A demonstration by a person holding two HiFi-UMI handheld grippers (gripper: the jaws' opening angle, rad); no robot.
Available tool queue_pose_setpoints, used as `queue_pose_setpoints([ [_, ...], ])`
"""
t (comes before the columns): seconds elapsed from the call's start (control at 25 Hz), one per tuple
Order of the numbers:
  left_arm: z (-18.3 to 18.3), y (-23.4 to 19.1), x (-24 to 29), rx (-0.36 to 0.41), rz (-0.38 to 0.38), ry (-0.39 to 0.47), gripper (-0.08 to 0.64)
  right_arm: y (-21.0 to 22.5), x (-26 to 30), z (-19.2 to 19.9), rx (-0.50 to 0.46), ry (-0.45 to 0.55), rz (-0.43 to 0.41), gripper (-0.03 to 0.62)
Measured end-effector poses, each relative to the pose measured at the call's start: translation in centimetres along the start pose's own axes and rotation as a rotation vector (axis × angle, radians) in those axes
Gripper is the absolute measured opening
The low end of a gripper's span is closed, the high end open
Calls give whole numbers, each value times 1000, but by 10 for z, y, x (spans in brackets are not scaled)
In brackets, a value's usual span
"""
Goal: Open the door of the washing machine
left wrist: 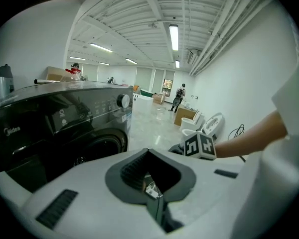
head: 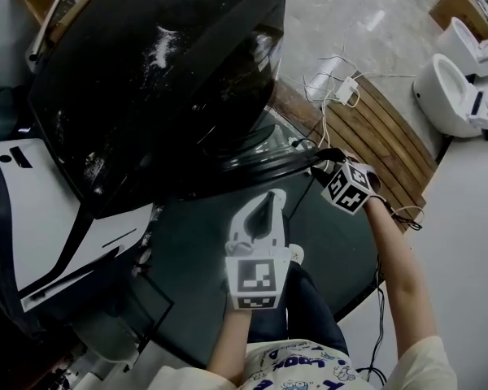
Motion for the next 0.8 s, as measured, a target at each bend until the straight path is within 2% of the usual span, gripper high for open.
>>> queue_pose_setpoints([
  [0.48, 62, 41, -65, -34, -85, 31, 0, -70, -19, 37, 85, 44, 36, 127],
  [0.8, 92, 43, -112, -90, -160, 20, 1, -115, -28, 52, 136, 35, 6, 114],
])
Point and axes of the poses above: the fingertips, and each gripper's own axes: x forward along the fingers, y to its right, z out of its underside, the point moved 5 cm from there along -x, backward along the fingers, and after that the axes turned 6 degrees about -y, right-handed, at the moved point
